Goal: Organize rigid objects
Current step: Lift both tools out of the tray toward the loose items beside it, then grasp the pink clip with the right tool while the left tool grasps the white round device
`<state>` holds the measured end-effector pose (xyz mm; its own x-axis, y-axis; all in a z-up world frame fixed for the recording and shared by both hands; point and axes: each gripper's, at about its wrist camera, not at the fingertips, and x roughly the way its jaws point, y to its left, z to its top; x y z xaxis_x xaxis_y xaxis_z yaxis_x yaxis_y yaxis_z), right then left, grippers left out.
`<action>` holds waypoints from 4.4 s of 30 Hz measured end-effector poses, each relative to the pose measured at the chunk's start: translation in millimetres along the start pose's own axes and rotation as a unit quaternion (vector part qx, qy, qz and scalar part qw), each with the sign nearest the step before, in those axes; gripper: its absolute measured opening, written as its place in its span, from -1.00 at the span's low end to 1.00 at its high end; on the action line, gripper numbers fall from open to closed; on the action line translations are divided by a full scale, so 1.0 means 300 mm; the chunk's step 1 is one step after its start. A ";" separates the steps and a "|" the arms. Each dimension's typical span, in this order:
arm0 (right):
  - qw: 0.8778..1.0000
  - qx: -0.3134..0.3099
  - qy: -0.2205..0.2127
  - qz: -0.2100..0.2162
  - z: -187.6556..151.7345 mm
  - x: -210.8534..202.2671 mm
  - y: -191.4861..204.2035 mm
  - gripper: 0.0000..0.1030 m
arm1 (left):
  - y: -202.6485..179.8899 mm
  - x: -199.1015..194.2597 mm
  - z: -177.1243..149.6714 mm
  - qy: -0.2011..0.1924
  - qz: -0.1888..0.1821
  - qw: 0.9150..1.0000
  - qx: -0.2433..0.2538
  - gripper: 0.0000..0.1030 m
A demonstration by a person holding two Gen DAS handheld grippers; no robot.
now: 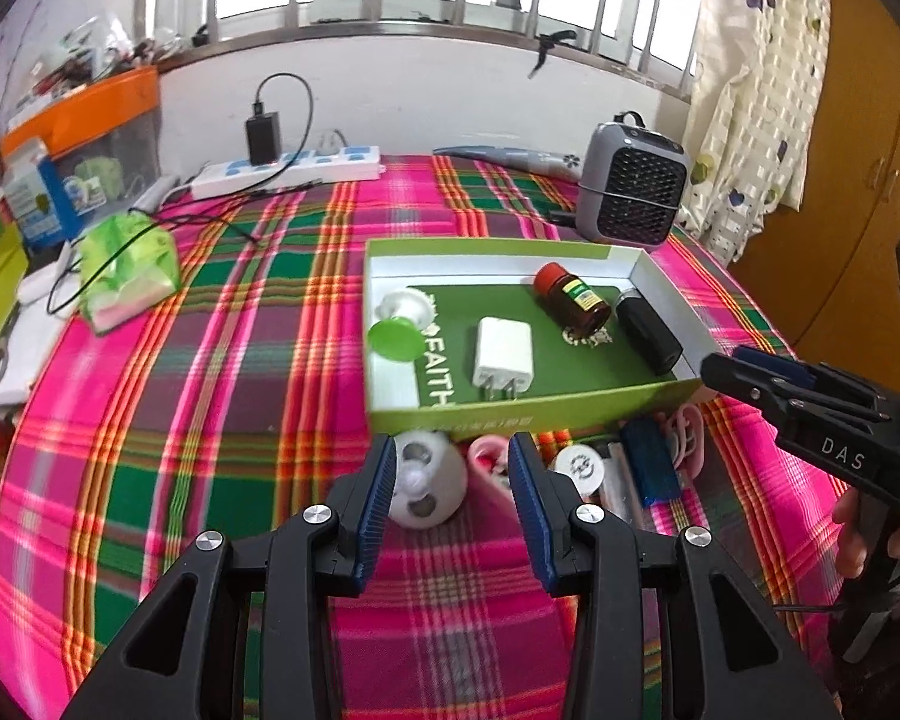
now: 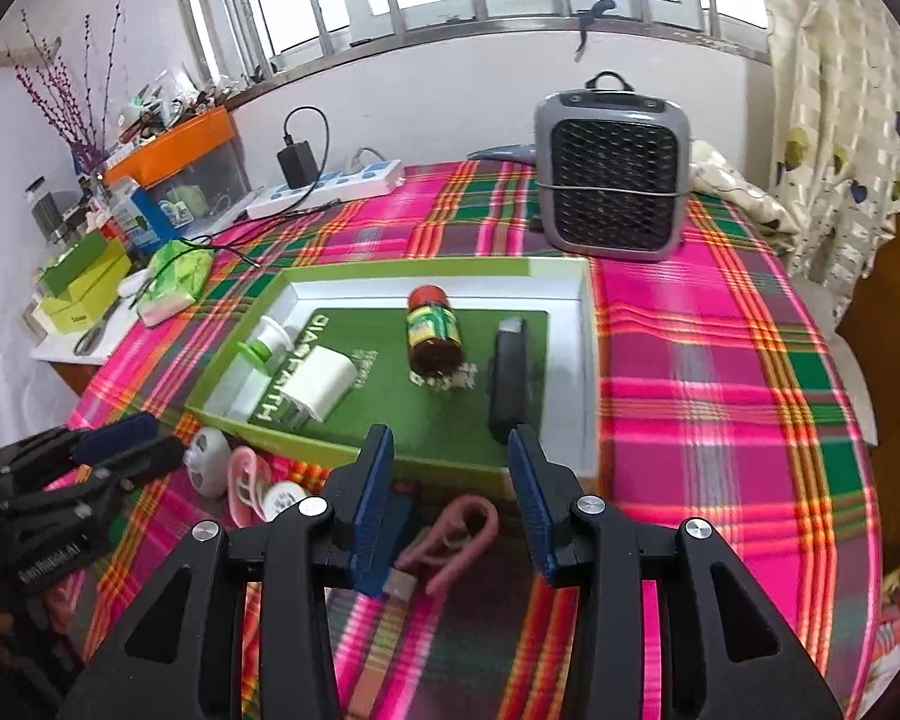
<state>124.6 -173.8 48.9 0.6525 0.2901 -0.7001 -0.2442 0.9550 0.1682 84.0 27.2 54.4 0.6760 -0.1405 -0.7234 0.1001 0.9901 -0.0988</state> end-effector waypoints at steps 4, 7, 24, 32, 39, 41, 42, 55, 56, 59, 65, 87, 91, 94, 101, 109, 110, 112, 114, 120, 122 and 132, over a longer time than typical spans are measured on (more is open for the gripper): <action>1.000 -0.001 -0.002 -0.020 -0.033 -0.015 -0.005 -0.06 | 0.033 -0.009 -0.023 0.002 0.004 1.000 -0.011 -0.26; 1.000 0.004 -0.003 -0.023 -0.052 -0.020 -0.006 -0.03 | 0.057 -0.017 -0.042 0.002 0.003 1.000 -0.018 -0.26; 0.998 0.042 0.029 -0.031 -0.105 0.039 -0.014 -0.03 | 0.110 0.006 -0.117 0.023 -0.015 0.999 -0.038 -0.26; 0.997 0.045 0.042 -0.035 -0.105 0.069 0.007 -0.03 | 0.119 0.022 -0.120 0.028 -0.027 0.998 -0.040 -0.26; 0.997 0.052 0.043 -0.046 -0.108 0.064 -0.014 -0.03 | 0.114 0.036 -0.116 0.033 -0.038 0.998 -0.036 -0.26; 0.996 0.052 0.042 -0.051 -0.109 0.060 -0.018 -0.03 | 0.112 0.040 -0.114 0.035 -0.040 0.998 -0.036 -0.26; 0.996 0.051 0.042 -0.053 -0.109 0.058 -0.019 -0.03 | 0.111 0.042 -0.114 0.035 -0.042 0.998 -0.036 -0.26; 0.995 0.046 0.057 -0.063 -0.112 0.077 -0.002 -0.03 | 0.104 0.050 -0.113 0.039 -0.042 0.998 -0.038 -0.26; 0.995 0.042 0.058 -0.071 -0.114 0.078 -0.001 -0.03 | 0.102 0.052 -0.113 0.040 -0.042 0.998 -0.037 -0.26; 0.994 0.044 0.056 -0.078 -0.120 0.070 -0.015 -0.03 | 0.091 0.059 -0.110 0.042 -0.042 0.998 -0.035 -0.26; 0.993 0.036 0.056 -0.093 -0.127 0.059 -0.039 -0.03 | 0.079 0.071 -0.102 0.046 -0.038 0.998 -0.035 -0.26; 0.997 0.018 0.045 -0.063 -0.132 0.052 -0.053 -0.52 | 0.057 0.135 -0.046 0.051 -0.011 0.998 -0.035 -0.14; 0.997 0.019 0.045 -0.058 -0.134 0.050 -0.056 -0.52 | 0.067 0.149 -0.039 0.054 -0.003 0.998 -0.039 -0.14; 0.997 0.020 0.044 -0.056 -0.134 0.049 -0.059 -0.52 | 0.069 0.159 -0.031 0.055 -0.004 0.998 -0.039 -0.14; 0.997 0.019 0.044 -0.056 -0.134 0.051 -0.058 -0.51 | 0.071 0.174 -0.021 0.055 -0.005 0.998 -0.040 -0.14; 0.997 0.016 0.044 -0.058 -0.133 0.054 -0.054 -0.52 | 0.099 0.168 -0.025 0.052 -0.026 0.996 -0.069 -0.14; 0.997 0.017 0.044 -0.058 -0.133 0.053 -0.055 -0.52 | 0.101 0.168 -0.025 0.052 -0.028 0.996 -0.072 -0.14; 0.997 0.017 0.044 -0.058 -0.133 0.053 -0.054 -0.52 | 0.105 0.167 -0.025 0.051 -0.030 0.995 -0.076 -0.16; 0.997 0.017 0.044 -0.058 -0.133 0.053 -0.055 -0.52 | 0.106 0.166 -0.026 0.050 -0.028 0.995 -0.078 -0.22; 0.997 0.016 0.044 -0.058 -0.133 0.053 -0.054 -0.52 | 0.114 0.161 -0.031 0.048 -0.033 0.995 -0.084 -0.40; 0.997 0.016 0.044 -0.058 -0.132 0.054 -0.054 -0.51 | 0.117 0.158 -0.032 0.046 -0.034 0.995 -0.085 -0.42; 0.997 0.015 0.044 -0.060 -0.133 0.053 -0.052 -0.52 | 0.116 0.151 -0.036 0.043 -0.035 0.995 -0.082 -0.45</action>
<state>110.1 -186.4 7.3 0.6103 0.1690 -0.7739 -0.1462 0.9842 0.0996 110.3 55.3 10.9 0.6059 -0.2155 -0.7658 0.0194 0.9663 -0.2565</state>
